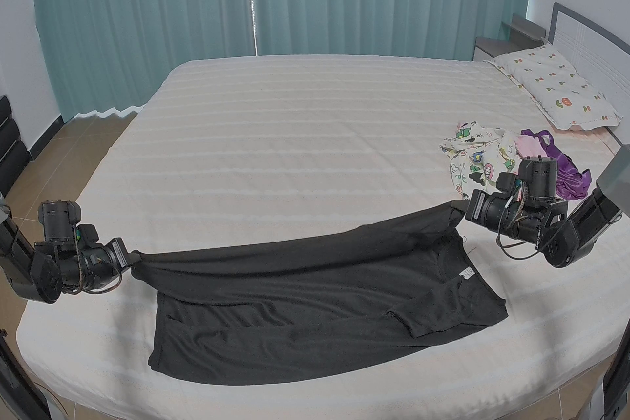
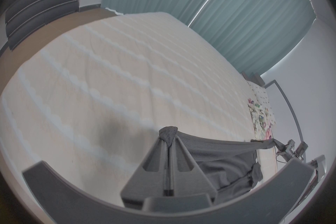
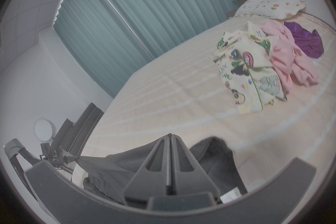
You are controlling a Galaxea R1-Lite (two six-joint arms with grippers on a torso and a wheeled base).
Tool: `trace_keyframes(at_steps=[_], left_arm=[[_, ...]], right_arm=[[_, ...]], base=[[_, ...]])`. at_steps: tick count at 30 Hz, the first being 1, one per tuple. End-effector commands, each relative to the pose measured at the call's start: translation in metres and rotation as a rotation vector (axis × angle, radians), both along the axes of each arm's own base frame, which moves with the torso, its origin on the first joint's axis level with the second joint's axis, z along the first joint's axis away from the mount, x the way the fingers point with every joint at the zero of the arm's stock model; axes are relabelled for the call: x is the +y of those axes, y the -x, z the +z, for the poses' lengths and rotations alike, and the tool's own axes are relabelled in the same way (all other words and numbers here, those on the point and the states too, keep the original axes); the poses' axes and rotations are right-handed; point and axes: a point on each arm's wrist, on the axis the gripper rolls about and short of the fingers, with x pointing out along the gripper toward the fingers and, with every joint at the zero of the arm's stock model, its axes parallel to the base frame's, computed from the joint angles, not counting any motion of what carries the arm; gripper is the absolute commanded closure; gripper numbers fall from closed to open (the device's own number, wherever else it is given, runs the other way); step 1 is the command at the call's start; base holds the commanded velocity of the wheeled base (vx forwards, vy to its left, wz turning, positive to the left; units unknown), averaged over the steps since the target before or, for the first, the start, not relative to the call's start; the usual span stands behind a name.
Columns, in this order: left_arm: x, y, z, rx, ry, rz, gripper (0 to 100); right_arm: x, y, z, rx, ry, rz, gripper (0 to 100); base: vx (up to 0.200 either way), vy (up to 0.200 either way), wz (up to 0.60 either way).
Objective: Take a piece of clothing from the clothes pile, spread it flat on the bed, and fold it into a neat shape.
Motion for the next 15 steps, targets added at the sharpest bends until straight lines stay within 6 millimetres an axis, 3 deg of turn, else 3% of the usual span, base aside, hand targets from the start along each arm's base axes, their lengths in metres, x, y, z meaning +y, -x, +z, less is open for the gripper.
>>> trace_keyframes(at_steps=[1, 6, 11, 15], left_arm=[[-0.001, -0.022, 0.02, -0.084, 0.027, 0.046, 100], [-0.007, -0.045, 0.042, -0.163, 0.092, 0.06, 100], [-0.016, -0.068, 0.032, -0.159, 0.099, 0.029, 100], [-0.017, -0.073, 0.027, -0.151, 0.099, 0.024, 100]], right_arm=[[-0.003, -0.017, 0.012, -0.062, -0.025, -0.023, 100], [-0.008, -0.04, 0.01, -0.086, -0.031, -0.046, 100], [-0.007, -0.054, 0.003, -0.092, -0.031, -0.049, 100], [-0.007, -0.056, 0.002, -0.092, -0.031, -0.049, 100]], base=[[0.0, 0.0, 0.0], [0.0, 0.0, 0.0], [0.0, 0.0, 0.0], [0.0, 0.0, 0.0]])
